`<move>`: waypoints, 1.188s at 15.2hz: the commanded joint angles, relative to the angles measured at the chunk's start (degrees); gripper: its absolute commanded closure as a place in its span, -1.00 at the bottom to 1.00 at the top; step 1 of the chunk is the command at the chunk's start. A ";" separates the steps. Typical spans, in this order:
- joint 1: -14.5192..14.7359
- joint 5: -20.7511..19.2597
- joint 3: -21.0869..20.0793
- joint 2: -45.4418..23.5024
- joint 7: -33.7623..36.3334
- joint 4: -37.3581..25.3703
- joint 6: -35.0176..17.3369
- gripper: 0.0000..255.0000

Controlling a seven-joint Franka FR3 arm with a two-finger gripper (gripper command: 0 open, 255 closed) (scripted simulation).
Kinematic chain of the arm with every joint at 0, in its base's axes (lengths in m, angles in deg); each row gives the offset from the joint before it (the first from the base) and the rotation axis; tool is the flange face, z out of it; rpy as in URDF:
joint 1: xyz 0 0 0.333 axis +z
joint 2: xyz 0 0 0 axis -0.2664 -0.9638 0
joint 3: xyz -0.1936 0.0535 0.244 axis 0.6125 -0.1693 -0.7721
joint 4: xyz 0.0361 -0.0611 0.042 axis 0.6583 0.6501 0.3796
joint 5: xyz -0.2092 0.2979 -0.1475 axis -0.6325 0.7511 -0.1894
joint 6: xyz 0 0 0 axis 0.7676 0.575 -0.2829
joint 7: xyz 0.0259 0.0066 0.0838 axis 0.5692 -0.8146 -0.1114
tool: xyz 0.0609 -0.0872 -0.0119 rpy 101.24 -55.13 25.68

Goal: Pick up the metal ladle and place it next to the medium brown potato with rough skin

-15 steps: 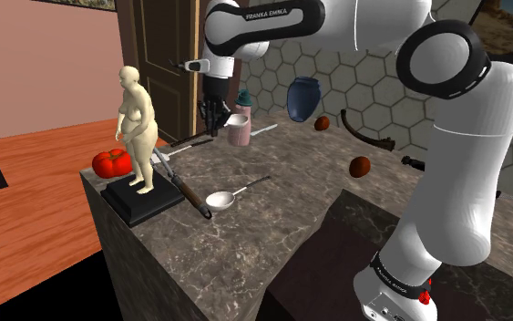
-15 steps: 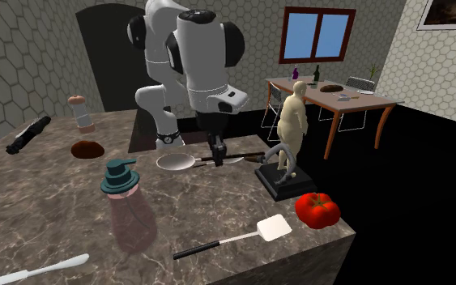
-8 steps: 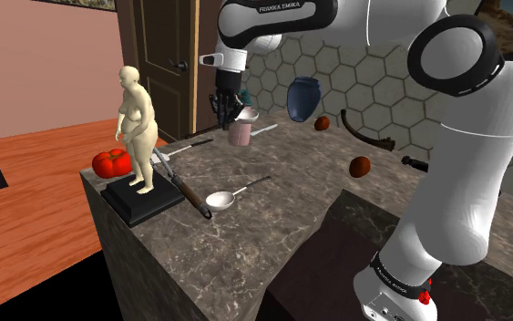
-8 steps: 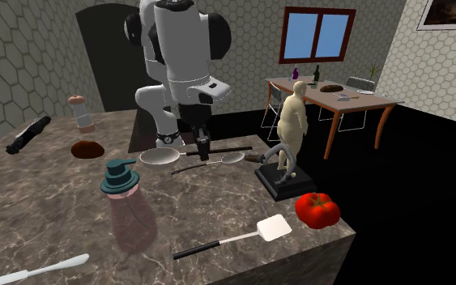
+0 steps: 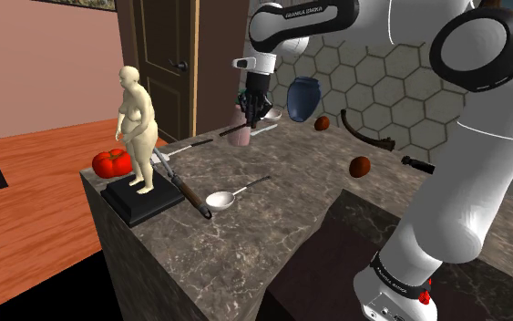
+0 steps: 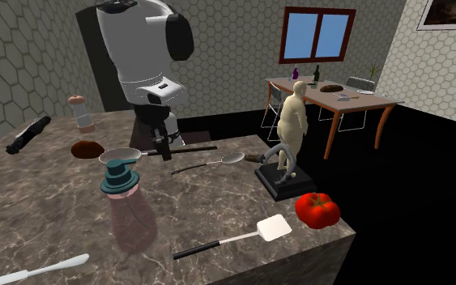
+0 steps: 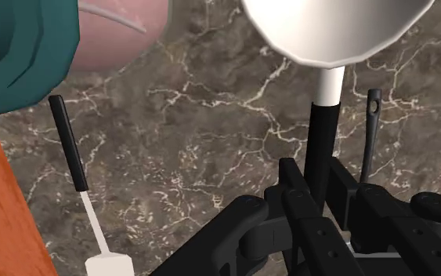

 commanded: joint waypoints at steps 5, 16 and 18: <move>-4.07 -0.97 3.60 3.10 -7.50 3.51 0.33 1.00; -11.67 -2.61 10.69 3.43 -21.73 3.76 1.54 1.00; -13.11 -2.72 11.99 2.75 -24.43 2.94 1.88 1.00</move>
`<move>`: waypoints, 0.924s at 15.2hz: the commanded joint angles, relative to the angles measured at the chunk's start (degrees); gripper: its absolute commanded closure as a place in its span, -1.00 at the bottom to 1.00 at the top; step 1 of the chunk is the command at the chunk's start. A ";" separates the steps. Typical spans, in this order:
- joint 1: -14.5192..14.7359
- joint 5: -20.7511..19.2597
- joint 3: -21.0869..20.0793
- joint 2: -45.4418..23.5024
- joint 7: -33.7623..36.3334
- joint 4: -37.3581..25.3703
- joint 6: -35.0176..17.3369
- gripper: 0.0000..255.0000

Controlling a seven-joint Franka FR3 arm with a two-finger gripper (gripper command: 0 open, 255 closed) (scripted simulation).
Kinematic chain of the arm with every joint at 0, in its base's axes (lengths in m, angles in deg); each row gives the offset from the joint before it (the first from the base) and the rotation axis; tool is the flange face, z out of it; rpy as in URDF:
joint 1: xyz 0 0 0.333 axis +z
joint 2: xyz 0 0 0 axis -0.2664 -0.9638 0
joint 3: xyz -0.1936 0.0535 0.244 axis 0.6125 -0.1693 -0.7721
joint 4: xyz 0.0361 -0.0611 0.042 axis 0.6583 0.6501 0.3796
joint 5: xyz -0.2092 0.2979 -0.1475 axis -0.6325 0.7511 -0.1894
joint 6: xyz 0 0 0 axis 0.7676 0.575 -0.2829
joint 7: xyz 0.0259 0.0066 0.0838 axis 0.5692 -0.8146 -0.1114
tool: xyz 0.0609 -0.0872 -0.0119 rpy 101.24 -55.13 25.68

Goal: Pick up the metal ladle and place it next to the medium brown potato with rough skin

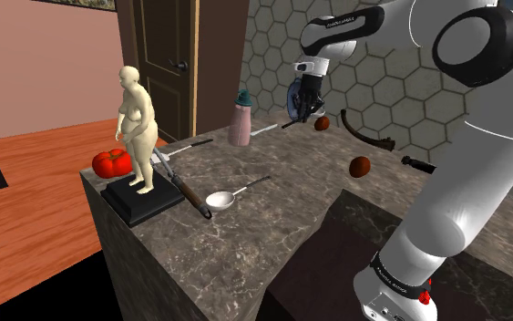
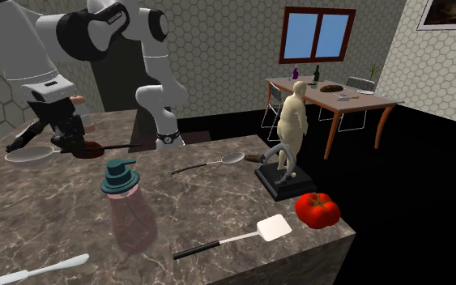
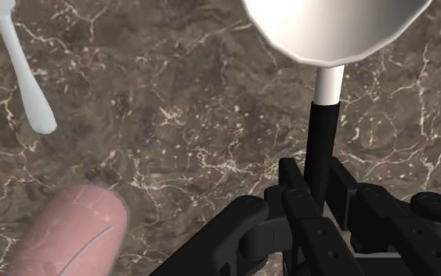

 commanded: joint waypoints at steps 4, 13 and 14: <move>-3.76 0.01 3.20 -2.40 -7.01 -2.72 0.85 1.00; -11.50 2.05 8.11 -10.54 -19.60 -12.58 3.82 1.00; -12.51 2.45 8.53 -11.75 -20.98 -14.10 4.29 1.00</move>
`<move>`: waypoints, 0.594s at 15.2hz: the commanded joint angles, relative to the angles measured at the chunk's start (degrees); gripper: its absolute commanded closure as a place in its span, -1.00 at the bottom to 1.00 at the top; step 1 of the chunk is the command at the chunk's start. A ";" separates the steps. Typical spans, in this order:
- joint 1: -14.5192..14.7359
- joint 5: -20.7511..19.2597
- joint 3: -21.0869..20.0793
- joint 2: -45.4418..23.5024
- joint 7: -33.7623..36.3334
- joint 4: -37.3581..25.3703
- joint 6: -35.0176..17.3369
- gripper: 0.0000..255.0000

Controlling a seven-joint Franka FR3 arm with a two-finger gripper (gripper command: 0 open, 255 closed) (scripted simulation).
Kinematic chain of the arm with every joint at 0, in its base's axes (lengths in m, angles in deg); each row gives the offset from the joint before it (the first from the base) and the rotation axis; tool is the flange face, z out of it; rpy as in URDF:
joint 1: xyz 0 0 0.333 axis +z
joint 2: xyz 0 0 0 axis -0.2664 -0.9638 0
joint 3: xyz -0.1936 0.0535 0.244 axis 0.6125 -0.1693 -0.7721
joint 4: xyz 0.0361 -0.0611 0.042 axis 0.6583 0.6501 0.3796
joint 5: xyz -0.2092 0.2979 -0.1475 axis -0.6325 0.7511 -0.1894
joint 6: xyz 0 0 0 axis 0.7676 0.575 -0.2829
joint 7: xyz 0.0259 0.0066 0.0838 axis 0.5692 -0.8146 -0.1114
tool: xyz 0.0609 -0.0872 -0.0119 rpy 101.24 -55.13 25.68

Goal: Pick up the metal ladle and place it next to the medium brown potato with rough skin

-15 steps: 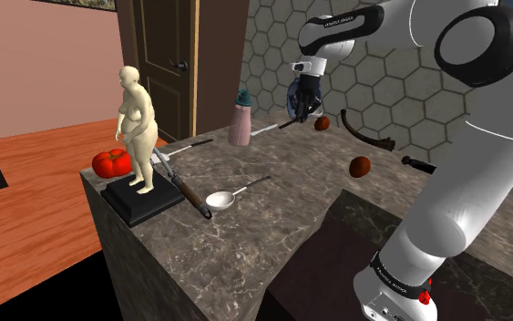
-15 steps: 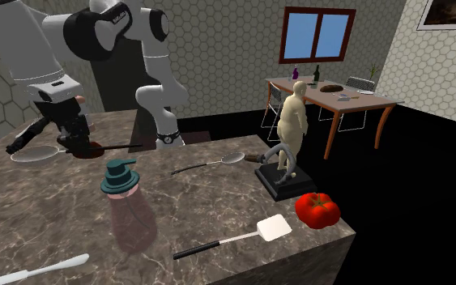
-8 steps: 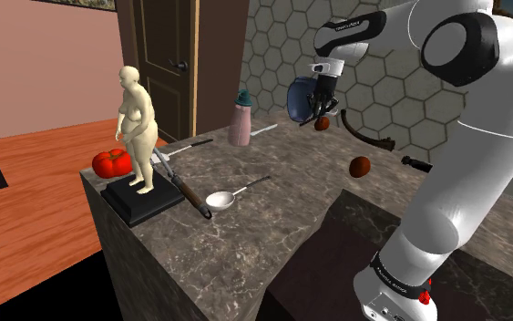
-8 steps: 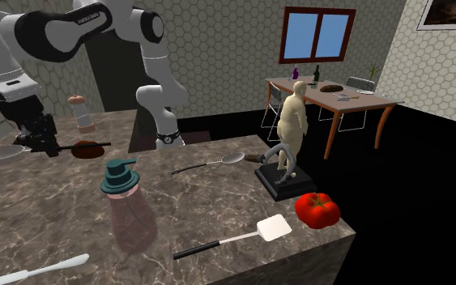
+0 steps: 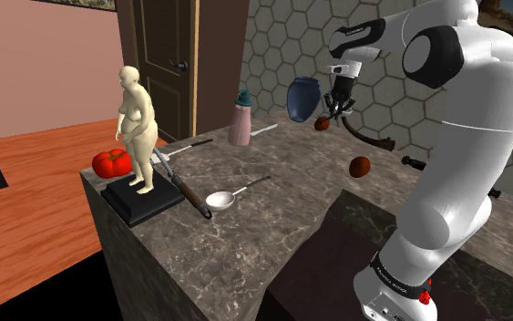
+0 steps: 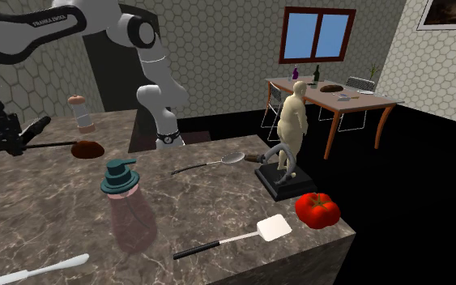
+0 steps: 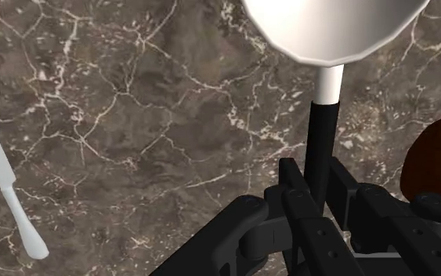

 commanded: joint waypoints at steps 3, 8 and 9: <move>-3.57 1.61 1.22 -4.66 -4.75 -4.78 0.71 1.00; -3.42 1.86 1.06 -5.08 -4.95 -1.47 -2.96 1.00; -3.40 1.93 1.03 -5.20 -5.01 -0.86 -3.68 1.00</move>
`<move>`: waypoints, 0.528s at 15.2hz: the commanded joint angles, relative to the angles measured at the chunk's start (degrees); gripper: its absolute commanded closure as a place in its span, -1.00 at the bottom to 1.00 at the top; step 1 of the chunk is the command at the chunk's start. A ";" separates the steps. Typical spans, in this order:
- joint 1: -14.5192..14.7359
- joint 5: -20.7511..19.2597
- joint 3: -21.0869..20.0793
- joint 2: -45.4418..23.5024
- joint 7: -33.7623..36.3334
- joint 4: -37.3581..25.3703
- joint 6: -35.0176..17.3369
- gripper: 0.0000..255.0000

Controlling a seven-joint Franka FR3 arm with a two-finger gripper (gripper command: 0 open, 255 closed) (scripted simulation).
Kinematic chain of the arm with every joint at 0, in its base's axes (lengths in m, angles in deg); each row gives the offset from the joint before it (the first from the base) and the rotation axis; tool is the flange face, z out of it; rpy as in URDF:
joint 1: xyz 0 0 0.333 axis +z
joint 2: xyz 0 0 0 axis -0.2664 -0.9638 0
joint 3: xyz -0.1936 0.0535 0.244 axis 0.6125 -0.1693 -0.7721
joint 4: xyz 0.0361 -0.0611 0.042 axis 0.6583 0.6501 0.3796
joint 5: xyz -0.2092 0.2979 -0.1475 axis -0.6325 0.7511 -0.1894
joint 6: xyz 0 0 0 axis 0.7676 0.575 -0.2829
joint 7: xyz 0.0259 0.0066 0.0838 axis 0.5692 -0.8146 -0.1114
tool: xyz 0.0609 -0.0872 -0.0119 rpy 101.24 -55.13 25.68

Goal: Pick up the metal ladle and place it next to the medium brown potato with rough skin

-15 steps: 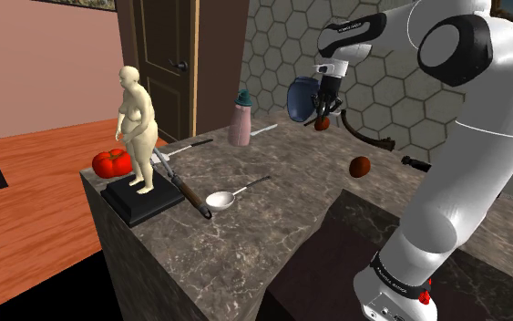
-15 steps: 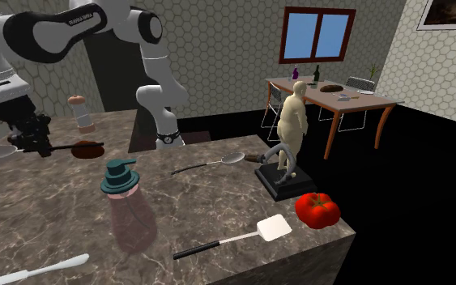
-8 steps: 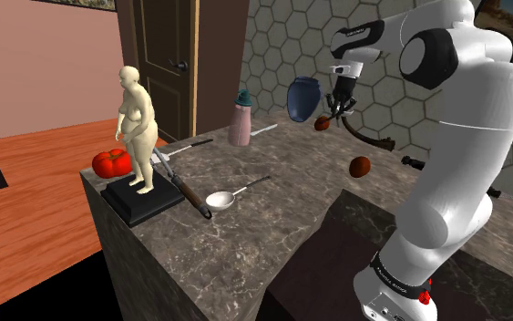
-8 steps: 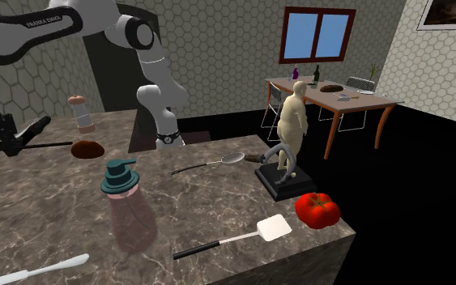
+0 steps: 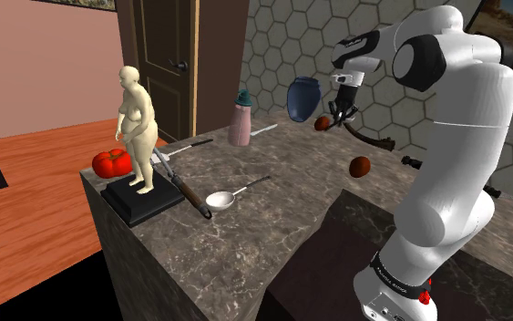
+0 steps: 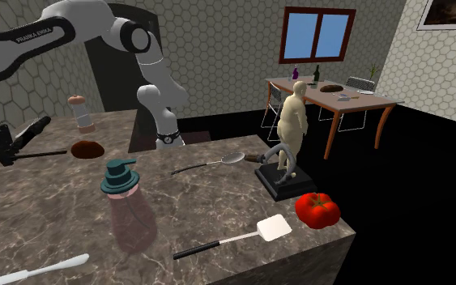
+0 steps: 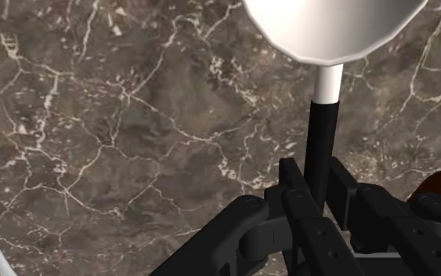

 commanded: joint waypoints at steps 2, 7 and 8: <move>0.00 0.28 -0.11 -0.52 -0.19 1.55 -2.05 1.00; 0.00 0.78 -0.33 -1.45 -0.53 4.19 -5.51 1.00; -0.01 0.90 -0.38 -1.68 -0.61 4.67 -6.19 1.00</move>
